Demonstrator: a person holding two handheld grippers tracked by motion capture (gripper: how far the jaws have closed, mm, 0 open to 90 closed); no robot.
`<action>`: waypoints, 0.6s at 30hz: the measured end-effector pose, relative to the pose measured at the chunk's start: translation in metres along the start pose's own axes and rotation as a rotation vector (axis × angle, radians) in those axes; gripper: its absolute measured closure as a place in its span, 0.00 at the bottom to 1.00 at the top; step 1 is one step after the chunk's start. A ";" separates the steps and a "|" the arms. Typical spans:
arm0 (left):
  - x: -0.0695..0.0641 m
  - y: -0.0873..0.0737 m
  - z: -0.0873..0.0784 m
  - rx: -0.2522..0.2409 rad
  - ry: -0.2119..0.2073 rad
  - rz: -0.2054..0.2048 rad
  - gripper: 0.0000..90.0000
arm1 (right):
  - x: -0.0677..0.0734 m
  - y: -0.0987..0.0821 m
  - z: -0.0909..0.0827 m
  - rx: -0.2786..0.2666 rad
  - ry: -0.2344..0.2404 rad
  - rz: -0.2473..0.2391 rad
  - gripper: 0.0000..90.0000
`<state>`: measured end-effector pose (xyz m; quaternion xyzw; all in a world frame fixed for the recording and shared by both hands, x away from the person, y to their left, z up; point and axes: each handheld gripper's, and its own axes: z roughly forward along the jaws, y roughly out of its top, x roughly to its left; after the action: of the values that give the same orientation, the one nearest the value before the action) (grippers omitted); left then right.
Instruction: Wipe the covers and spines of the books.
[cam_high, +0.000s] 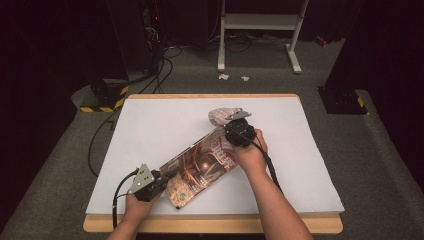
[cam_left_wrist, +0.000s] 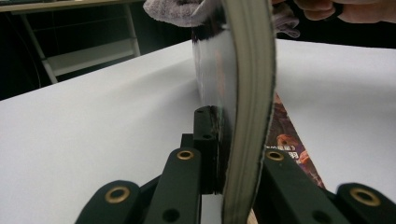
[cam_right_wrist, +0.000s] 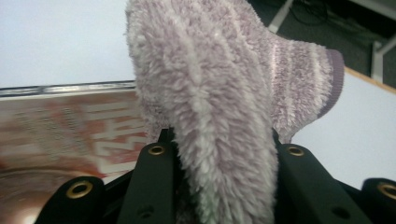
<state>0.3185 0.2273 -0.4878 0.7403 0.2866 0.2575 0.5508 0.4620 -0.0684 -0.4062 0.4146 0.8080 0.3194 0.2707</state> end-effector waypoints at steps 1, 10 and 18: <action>0.000 0.000 0.000 0.001 0.001 0.002 0.93 | 0.005 0.000 -0.002 -0.008 0.001 -0.021 0.77; -0.001 0.000 0.001 0.008 0.010 -0.002 0.93 | 0.065 -0.001 -0.032 -0.077 0.142 -0.137 0.77; -0.001 0.000 0.002 0.014 0.017 0.008 0.93 | 0.115 -0.006 -0.059 -0.139 0.273 -0.209 0.77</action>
<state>0.3192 0.2256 -0.4883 0.7431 0.2899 0.2641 0.5422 0.3591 0.0088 -0.3925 0.2613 0.8519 0.3981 0.2181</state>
